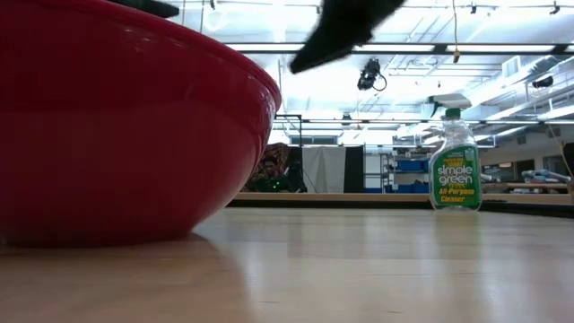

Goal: Nest bowls inside each other by size order
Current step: Return to Home Position

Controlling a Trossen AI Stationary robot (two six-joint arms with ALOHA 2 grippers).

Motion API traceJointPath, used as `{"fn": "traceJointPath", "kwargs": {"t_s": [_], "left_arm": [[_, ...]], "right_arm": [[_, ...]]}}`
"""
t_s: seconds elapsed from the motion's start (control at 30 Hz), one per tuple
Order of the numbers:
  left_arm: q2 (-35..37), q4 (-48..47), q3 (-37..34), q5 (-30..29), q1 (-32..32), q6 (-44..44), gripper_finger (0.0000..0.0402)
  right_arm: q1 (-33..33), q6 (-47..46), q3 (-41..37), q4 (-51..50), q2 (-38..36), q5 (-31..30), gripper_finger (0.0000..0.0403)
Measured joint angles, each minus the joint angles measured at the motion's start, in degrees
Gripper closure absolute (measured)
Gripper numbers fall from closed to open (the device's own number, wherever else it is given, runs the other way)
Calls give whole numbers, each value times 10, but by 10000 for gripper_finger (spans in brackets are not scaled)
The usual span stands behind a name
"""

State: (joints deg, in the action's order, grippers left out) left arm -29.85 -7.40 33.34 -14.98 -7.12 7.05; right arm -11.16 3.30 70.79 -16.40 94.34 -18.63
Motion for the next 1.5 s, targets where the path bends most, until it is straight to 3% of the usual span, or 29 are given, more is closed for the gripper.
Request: {"fn": "traceJointPath", "kwargs": {"t_s": [0.4, 0.7, 1.03, 1.27, 1.5], "left_arm": [[38, 134, -122, -4, -63, -14, 203], [111, 146, -179, -4, -83, -19, 203], [196, 137, -240, -4, -83, -26, 203], [232, 118, -249, -4, -83, -62, 203], [236, 114, -279, -3, -83, -43, 203]], "right_arm": [[56, -41, -292, 176, -254, -27, 262], [110, -62, -446, 270, -397, -21, 262], [212, -77, -579, 403, -478, 96, 262], [311, -97, -633, 481, -482, 196, 262], [377, -111, -674, 540, -482, 278, 276]]}}
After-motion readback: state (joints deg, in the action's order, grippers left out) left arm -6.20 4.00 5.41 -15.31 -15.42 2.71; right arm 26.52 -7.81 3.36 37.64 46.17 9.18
